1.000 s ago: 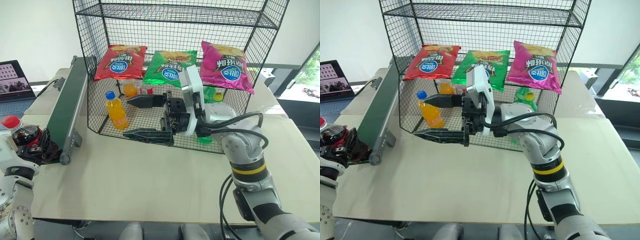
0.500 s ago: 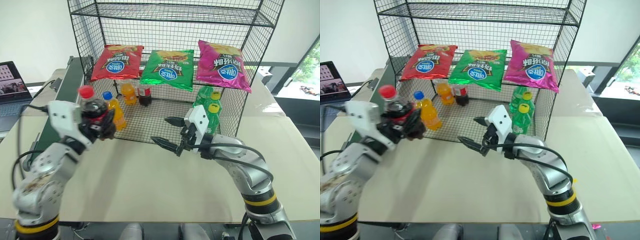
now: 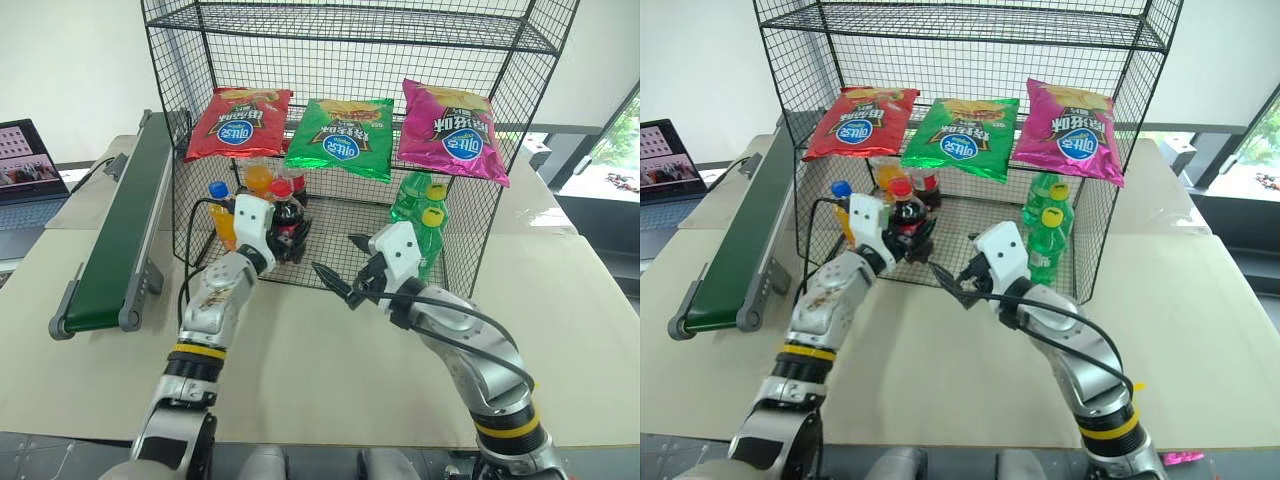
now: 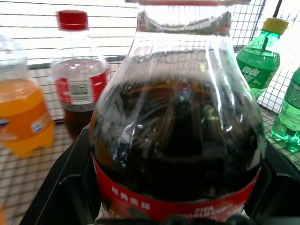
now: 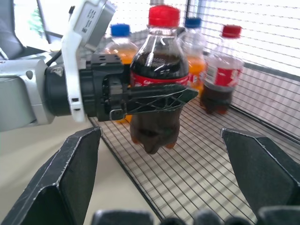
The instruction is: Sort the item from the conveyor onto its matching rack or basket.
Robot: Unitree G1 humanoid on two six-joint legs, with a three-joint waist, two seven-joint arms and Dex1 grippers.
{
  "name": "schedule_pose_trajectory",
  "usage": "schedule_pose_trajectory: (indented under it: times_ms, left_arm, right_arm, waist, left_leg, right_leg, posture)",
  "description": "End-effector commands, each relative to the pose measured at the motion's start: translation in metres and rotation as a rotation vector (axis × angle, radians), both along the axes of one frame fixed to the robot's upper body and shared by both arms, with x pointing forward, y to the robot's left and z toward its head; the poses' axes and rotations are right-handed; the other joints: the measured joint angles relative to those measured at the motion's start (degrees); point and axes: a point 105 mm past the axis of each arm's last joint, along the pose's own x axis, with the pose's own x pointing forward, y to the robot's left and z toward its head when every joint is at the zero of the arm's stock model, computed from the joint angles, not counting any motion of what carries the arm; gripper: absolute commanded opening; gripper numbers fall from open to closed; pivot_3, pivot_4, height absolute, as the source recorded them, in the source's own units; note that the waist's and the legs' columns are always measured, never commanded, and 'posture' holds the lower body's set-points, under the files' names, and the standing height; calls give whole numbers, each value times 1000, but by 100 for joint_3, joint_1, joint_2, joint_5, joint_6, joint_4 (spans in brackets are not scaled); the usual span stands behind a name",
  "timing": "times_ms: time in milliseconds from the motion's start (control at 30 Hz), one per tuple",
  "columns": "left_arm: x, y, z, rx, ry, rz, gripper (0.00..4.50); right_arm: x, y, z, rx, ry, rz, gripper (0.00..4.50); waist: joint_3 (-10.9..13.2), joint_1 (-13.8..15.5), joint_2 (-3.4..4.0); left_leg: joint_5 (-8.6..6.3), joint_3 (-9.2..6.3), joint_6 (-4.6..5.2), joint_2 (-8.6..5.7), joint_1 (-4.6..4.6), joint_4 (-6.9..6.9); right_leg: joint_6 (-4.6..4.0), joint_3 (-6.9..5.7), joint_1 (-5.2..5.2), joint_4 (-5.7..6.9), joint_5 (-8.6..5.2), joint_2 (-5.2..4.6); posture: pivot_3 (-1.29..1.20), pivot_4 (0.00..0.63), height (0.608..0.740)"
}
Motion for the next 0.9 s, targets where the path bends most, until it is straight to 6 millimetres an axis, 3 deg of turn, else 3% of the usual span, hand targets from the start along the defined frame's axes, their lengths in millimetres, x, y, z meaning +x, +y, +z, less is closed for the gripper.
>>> schedule_pose_trajectory:
  times_ms: [33,200,267,333,567,900]
  left_arm:
    - [9,-6,15,19,-114,2,3078]
    - [20,-12,5,15,-111,4,3078]
    - [22,-12,-1,2,-89,1,4105]
    - [21,-13,-9,-4,-65,-16,4451]
    - [13,-12,-15,-27,-48,-42,4451]
    - [-19,14,-31,-27,40,21,4451]
  right_arm:
    - [-1,-1,9,34,-36,-37,4500]
    - [0,-2,9,37,-36,-59,4500]
    - [0,-4,9,34,-39,-65,4500]
    - [1,-5,11,33,-41,-67,4500]
    - [3,-5,13,38,-44,-61,4500]
    - [2,3,13,50,-42,-23,4500]
  waist:
    - [0,-1,0]
    - [0,-7,0]
    - [0,-1,0]
    - [0,-3,0]
    - [-1,-8,1]
    - [-3,-1,5]
  left_leg:
    - [0,0,0,0,1,0]
    - [0,0,1,0,1,0]
    - [0,0,1,-1,0,1]
    - [0,-1,1,-2,1,2]
    - [0,-1,1,-2,4,2]
    - [1,-4,1,0,7,9]
  right_leg:
    - [0,0,0,0,0,0]
    - [4,0,0,1,-2,0]
    - [6,0,0,2,-2,0]
    - [13,0,2,2,-5,0]
    - [21,-1,5,4,-9,0]
    - [9,-1,5,15,-3,0]
  posture:
    - [0,150,738]
    - [0,150,738]
    - [0,150,738]
    - [0,150,738]
    - [0,150,738]
    - [0,150,738]
